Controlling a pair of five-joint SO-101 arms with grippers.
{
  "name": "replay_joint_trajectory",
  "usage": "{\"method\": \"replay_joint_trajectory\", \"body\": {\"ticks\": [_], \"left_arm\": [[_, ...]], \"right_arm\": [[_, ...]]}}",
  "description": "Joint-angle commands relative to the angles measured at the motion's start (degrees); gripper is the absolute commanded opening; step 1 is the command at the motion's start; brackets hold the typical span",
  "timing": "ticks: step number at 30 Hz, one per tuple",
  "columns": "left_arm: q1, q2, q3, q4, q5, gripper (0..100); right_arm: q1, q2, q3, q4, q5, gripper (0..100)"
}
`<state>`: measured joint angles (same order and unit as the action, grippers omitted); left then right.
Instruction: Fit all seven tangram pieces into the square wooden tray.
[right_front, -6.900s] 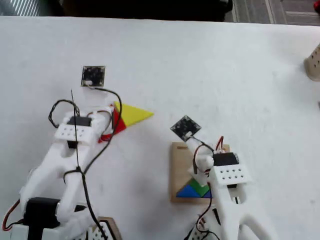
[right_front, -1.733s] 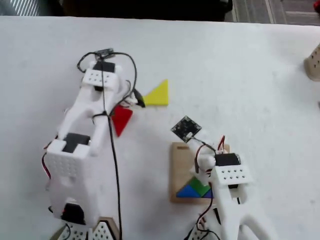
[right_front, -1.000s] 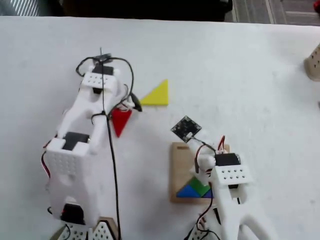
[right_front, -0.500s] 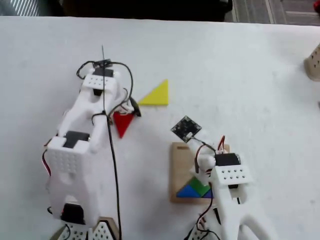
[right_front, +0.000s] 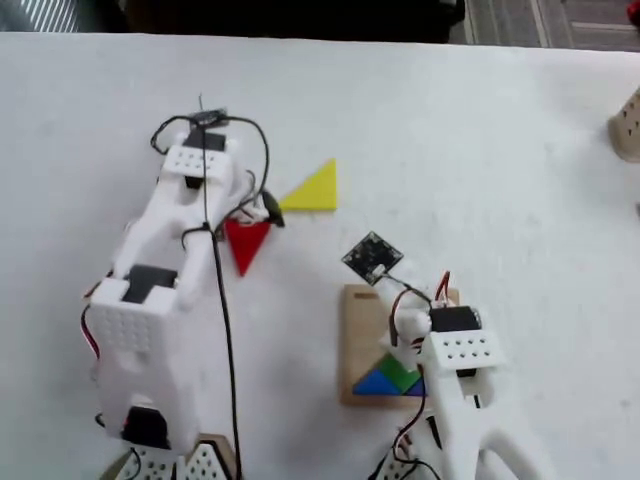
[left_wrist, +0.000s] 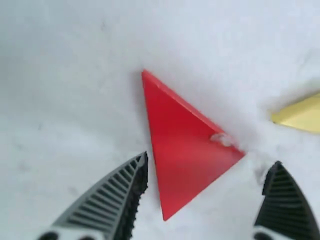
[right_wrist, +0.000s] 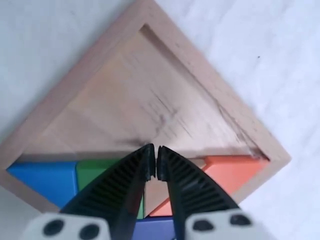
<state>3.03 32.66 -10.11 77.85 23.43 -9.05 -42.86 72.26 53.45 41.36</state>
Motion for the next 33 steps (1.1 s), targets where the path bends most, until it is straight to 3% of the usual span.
{"method": "replay_joint_trajectory", "body": {"ticks": [1, 16, 33], "left_arm": [[3.1, -5.1, -1.1, 0.4, -0.4, 35], [0.9, 3.0, -1.1, -1.8, -0.2, 35], [-1.5, 5.1, -1.5, 2.2, -0.3, 35]], "right_arm": [[0.1, -0.2, -0.2, -0.9, 0.7, 2.1], [0.1, -0.2, -0.2, -0.9, 0.8, 2.1], [0.1, -0.2, -0.2, -0.9, 0.8, 2.1]]}}
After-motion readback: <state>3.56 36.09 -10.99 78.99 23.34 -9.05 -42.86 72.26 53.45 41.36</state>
